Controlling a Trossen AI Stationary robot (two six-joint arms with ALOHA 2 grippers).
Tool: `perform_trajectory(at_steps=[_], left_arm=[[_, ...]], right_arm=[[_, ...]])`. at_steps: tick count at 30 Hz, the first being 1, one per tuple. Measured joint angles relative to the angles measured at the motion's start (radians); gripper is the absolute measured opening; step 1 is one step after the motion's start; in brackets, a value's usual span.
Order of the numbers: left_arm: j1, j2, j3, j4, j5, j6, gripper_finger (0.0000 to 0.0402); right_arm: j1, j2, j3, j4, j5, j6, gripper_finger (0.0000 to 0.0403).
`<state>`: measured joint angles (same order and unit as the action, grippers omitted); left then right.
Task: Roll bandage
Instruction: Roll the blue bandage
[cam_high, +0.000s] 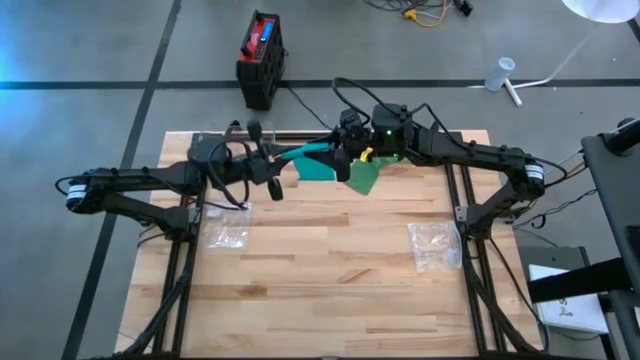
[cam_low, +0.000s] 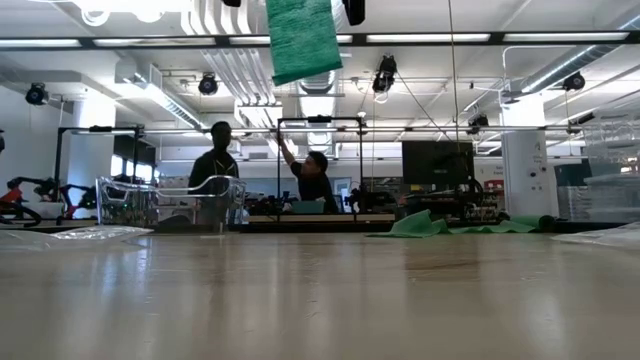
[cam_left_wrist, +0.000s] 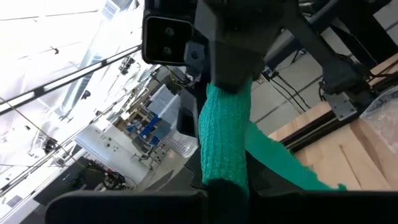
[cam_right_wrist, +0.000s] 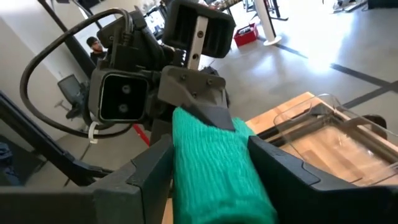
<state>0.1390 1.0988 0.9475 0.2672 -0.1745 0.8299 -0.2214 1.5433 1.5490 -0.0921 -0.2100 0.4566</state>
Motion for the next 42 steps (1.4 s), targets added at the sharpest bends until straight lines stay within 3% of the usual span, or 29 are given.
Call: perform_trajectory(at_steps=[11, 18, 25, 30, 34, 38, 42], left_arm=[[0.003, 0.0, 0.004, -0.001, -0.001, 0.051, 0.0011], [0.01, 0.006, 0.003, 0.004, -0.043, 0.039, 0.0026], [0.012, 0.005, 0.024, -0.14, -0.087, -0.091, 0.0147], [0.012, 0.0, 0.128, -0.357, -0.072, -0.27, 0.0253], [0.014, 0.001, 0.23, -0.492, 0.056, -0.425, 0.0319], [0.015, 0.008, 0.306, -0.533, 0.08, -0.499, 0.0354], [0.021, 0.025, 0.338, -0.544, 0.08, -0.51, 0.0357]], right_arm=[[0.0, 0.0, 0.0, -0.003, 0.0, 0.045, 0.0183], [-0.001, 0.0, -0.001, -0.001, 0.01, 0.047, 0.0116], [0.001, -0.001, -0.002, 0.004, -0.006, -0.073, 0.0017], [0.001, -0.004, -0.002, 0.0, -0.006, -0.191, 0.0022], [0.001, -0.004, -0.002, 0.0, -0.002, -0.274, 0.0023], [0.001, -0.004, -0.002, -0.003, 0.0, -0.353, 0.0013], [0.003, -0.004, -0.002, 0.0, 0.0, -0.372, 0.0016]])
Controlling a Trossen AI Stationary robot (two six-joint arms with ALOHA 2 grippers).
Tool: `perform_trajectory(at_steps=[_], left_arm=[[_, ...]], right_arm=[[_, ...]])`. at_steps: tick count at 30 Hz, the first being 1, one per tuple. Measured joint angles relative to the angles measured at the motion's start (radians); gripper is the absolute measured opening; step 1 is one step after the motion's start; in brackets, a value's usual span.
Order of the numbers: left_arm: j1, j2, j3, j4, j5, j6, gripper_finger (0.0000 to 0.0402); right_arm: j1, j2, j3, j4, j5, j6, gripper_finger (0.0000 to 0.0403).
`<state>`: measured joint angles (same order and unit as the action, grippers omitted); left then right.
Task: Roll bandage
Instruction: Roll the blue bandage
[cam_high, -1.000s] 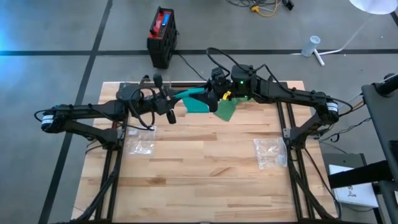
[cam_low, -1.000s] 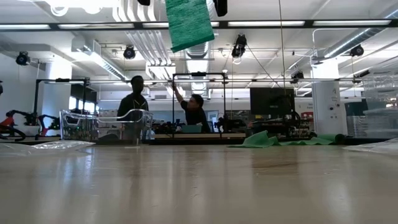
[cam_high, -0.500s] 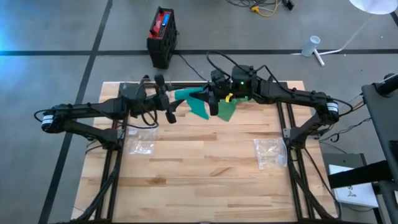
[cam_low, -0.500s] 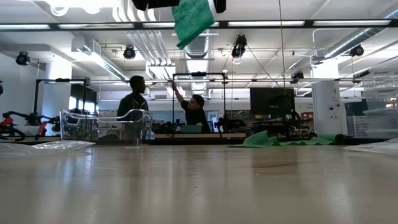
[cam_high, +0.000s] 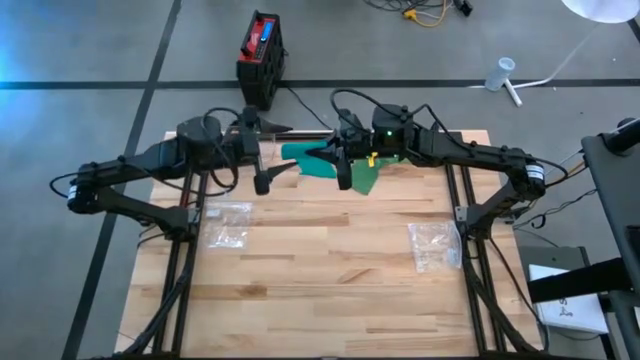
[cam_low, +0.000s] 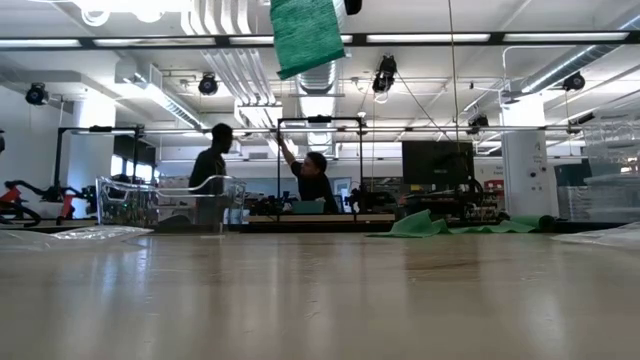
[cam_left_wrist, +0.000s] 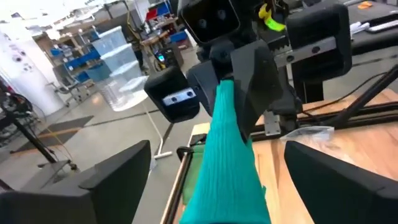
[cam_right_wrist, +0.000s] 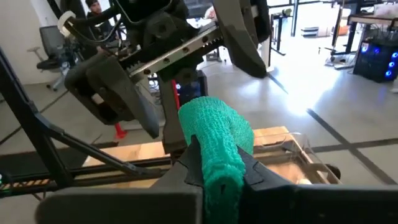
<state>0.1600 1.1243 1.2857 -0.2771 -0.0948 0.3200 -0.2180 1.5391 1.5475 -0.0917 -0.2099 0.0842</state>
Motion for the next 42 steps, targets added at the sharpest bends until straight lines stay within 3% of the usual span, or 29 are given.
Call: perform_trajectory(at_steps=[7, 17, 25, 31, 39, 42], left_arm=[[0.045, 0.069, 0.041, -0.095, 0.063, -0.08, 0.0301], [0.094, 0.075, 0.062, -0.108, 0.225, -0.18, 0.0129], [0.119, 0.072, 0.061, -0.111, 0.253, -0.26, 0.0016], [0.147, 0.07, 0.06, -0.122, 0.323, -0.24, 0.0018], [0.148, 0.066, 0.054, -0.106, 0.31, -0.073, 0.0011], [0.148, 0.066, 0.03, -0.069, 0.293, -0.043, 0.0011]], right_arm=[[0.012, 0.0, 0.0, 0.031, 0.0, -0.022, 0.0017], [0.017, -0.002, -0.005, 0.033, 0.038, -0.057, 0.0018], [0.029, -0.002, -0.011, 0.034, 0.11, -0.111, 0.0018], [0.031, -0.006, -0.011, 0.015, 0.106, -0.074, 0.0043], [0.01, -0.005, -0.013, 0.009, 0.094, 0.208, 0.0175], [-0.005, -0.004, -0.013, 0.016, 0.025, 0.272, 0.0219]])
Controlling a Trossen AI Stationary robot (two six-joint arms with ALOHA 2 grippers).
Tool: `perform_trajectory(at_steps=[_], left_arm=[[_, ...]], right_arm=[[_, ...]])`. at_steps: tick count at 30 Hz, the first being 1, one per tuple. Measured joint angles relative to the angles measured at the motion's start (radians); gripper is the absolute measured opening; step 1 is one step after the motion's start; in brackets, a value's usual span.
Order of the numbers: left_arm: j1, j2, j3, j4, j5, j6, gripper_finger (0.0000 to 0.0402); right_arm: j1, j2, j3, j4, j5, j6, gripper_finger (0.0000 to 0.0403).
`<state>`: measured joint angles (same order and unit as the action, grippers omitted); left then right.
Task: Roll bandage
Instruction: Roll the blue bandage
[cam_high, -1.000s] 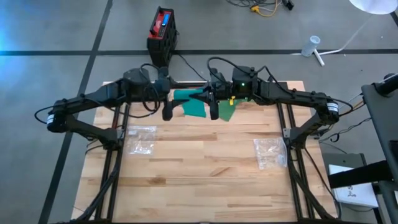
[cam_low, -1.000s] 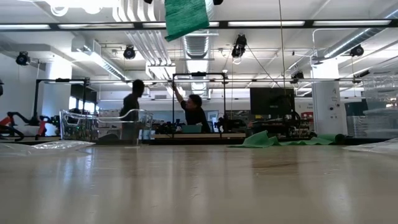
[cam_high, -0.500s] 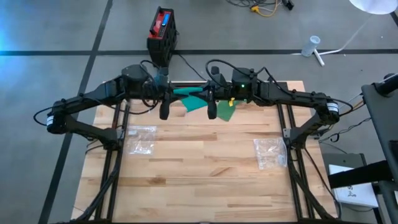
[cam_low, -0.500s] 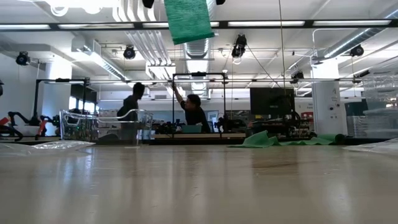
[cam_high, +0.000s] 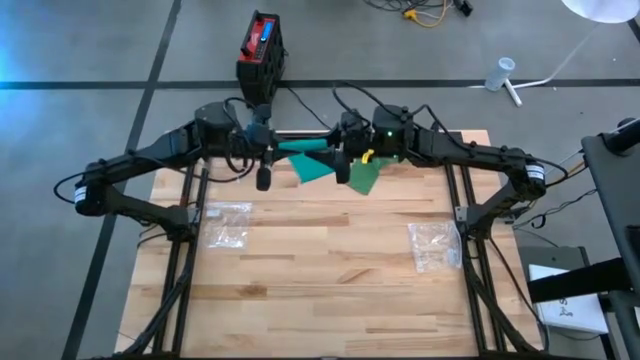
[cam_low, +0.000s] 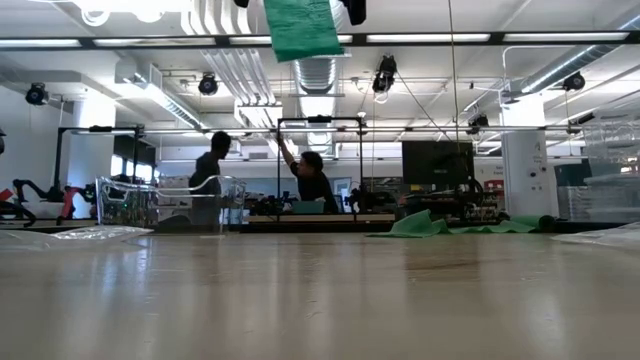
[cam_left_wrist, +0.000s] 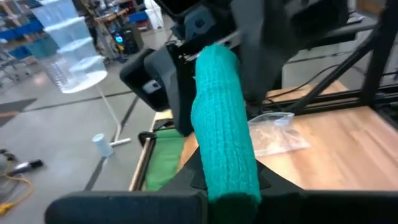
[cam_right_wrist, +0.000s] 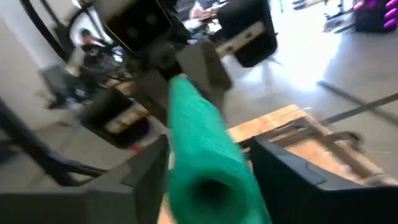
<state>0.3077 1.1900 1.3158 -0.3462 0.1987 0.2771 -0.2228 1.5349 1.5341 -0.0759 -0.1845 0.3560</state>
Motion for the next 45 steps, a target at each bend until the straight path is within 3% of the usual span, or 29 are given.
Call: perform_trajectory(at_steps=[7, 12, 17, 27, 37, 41, 45], left_arm=[[-0.001, 0.0, -0.035, 0.064, -0.032, 0.039, 0.0011], [-0.001, 0.0, -0.036, 0.089, -0.04, 0.039, 0.0011], [-0.001, 0.0, -0.046, 0.109, -0.102, 0.071, 0.0011], [0.0, 0.005, -0.099, 0.214, -0.124, 0.124, 0.0011], [-0.002, 0.058, -0.099, 0.246, -0.267, 0.217, 0.0012], [-0.003, 0.083, -0.099, 0.277, -0.356, 0.24, 0.0028], [-0.001, 0.096, -0.1, 0.275, -0.379, 0.243, 0.0058]], right_arm=[[-0.01, -0.002, 0.0, 0.021, -0.052, 0.05, 0.029], [-0.015, 0.002, 0.0, 0.024, -0.055, 0.096, 0.0303], [-0.017, 0.003, 0.0, 0.038, -0.05, 0.141, 0.0285], [-0.043, 0.005, 0.0, 0.05, -0.049, 0.279, 0.0241], [-0.063, 0.005, 0.0, 0.013, 0.007, 0.327, 0.0207], [-0.077, 0.006, 0.0, -0.008, 0.022, 0.34, 0.0194], [-0.079, 0.006, 0.002, -0.007, 0.0, 0.328, 0.0163]])
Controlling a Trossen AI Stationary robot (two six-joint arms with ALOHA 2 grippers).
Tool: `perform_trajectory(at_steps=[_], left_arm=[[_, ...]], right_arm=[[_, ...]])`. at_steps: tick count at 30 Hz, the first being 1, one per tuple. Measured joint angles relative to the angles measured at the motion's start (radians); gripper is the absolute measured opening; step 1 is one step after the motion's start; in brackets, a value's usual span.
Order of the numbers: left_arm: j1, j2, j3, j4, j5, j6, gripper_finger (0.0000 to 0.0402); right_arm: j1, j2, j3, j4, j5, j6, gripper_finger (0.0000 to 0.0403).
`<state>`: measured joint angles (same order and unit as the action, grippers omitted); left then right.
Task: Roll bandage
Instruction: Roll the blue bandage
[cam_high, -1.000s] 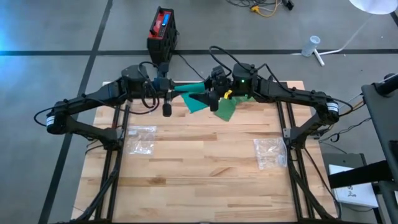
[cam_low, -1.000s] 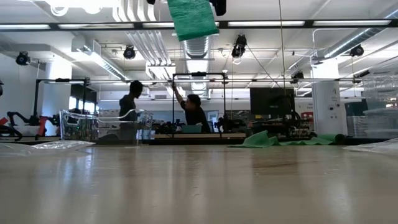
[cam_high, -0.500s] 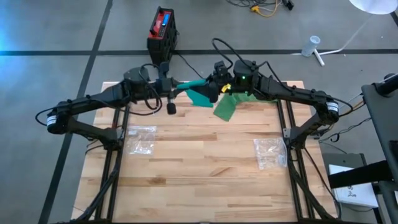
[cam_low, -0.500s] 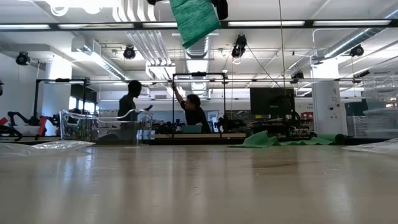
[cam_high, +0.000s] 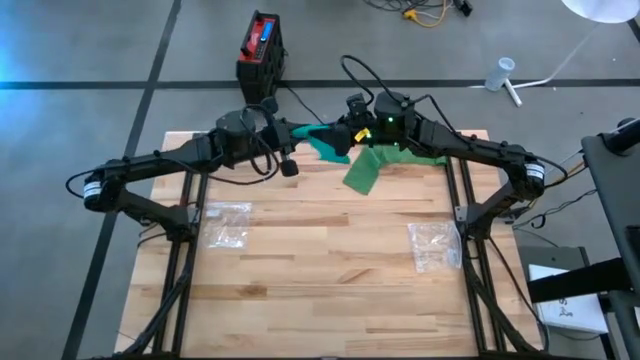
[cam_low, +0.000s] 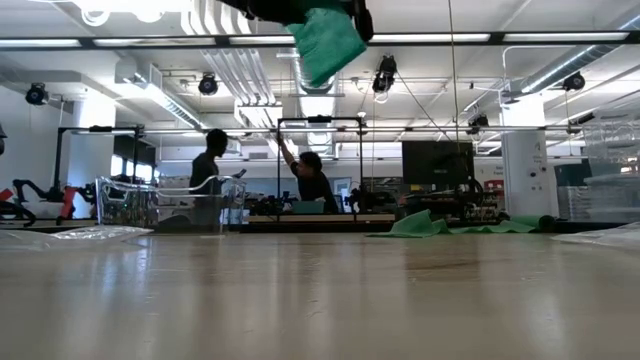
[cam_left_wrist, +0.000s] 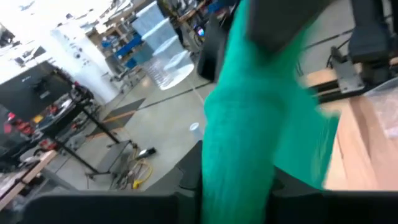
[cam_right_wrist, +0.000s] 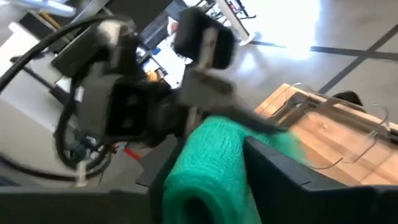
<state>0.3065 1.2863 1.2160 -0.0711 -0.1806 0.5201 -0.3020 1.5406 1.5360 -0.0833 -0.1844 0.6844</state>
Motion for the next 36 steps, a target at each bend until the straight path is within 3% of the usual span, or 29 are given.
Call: perform_trajectory(at_steps=[10, 17, 24, 31, 36], left_arm=[[-0.001, -0.013, 0.0, -0.034, -0.007, -0.016, 0.0147], [-0.005, -0.094, 0.001, -0.197, 0.017, -0.114, 0.0194], [0.006, -0.157, 0.009, -0.198, 0.2, -0.2, 0.0249], [0.01, -0.115, 0.009, -0.174, 0.243, -0.208, 0.0302], [0.013, -0.094, 0.009, -0.172, 0.279, -0.216, 0.0303]], right_arm=[[-0.003, 0.0, 0.0, -0.009, -0.014, -0.15, 0.0015], [-0.005, -0.011, 0.0, -0.05, -0.006, -0.407, 0.0027], [-0.003, -0.014, 0.0, -0.06, -0.053, -0.711, 0.0011], [-0.003, -0.013, 0.0, -0.061, -0.138, -0.811, 0.0012], [-0.003, -0.013, 0.0, -0.07, -0.138, -0.84, 0.0013]])
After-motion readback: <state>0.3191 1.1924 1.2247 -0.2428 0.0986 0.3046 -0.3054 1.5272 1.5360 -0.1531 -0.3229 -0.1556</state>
